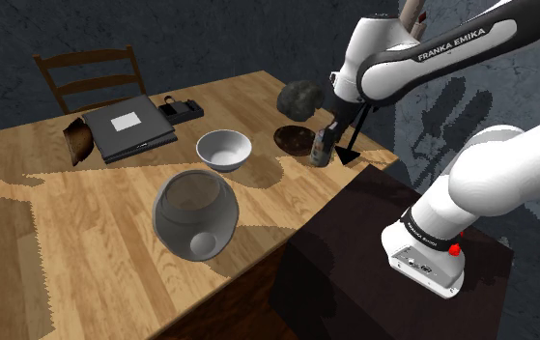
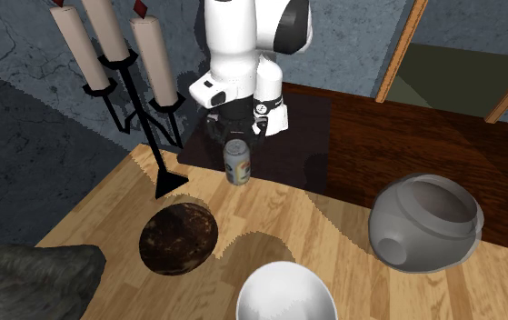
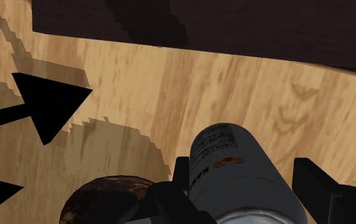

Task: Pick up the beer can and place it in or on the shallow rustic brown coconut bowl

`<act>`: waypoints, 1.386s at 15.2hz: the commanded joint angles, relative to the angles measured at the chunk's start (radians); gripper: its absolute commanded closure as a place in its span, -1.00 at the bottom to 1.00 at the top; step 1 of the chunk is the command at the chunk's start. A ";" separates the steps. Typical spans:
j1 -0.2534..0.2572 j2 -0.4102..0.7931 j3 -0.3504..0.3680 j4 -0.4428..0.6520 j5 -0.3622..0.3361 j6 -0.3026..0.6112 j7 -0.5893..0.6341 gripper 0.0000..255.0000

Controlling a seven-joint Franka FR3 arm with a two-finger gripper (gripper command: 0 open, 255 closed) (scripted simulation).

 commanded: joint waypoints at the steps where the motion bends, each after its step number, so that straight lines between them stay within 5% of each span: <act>1: 0.000 -0.022 0.000 0.018 0.000 -0.040 -0.001 1.00; 17: -0.073 0.482 -0.133 0.597 -0.006 -0.115 -0.204 1.00; 21: -0.075 0.516 -0.135 0.594 0.000 -0.078 -0.211 1.00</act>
